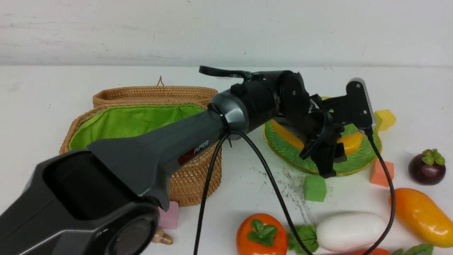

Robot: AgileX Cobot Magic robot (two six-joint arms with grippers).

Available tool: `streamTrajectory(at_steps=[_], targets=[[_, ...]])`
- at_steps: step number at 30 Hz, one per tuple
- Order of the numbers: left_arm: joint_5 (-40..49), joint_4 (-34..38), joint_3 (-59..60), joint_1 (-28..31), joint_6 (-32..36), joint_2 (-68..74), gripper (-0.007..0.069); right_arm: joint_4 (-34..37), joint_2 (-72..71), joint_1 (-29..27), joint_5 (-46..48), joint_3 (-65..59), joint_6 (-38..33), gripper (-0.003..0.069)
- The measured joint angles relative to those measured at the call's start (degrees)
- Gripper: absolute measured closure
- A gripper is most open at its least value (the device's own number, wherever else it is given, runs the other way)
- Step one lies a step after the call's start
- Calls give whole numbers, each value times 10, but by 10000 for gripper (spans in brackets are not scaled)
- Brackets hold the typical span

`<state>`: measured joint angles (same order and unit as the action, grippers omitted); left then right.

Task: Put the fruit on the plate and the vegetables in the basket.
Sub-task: Use the left arm to grab a banana and put it into the right plate

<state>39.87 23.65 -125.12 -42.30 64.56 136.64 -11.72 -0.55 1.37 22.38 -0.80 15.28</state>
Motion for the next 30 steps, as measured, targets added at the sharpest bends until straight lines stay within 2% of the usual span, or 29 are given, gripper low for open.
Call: streamTrajectory(at_steps=[19,30], targets=[[-7,9,0,0,-2,40,315,0,0,0,0,0,0,417],[-18,9,0,0,-33,41,315,-2,0,0,0,0,0,417]])
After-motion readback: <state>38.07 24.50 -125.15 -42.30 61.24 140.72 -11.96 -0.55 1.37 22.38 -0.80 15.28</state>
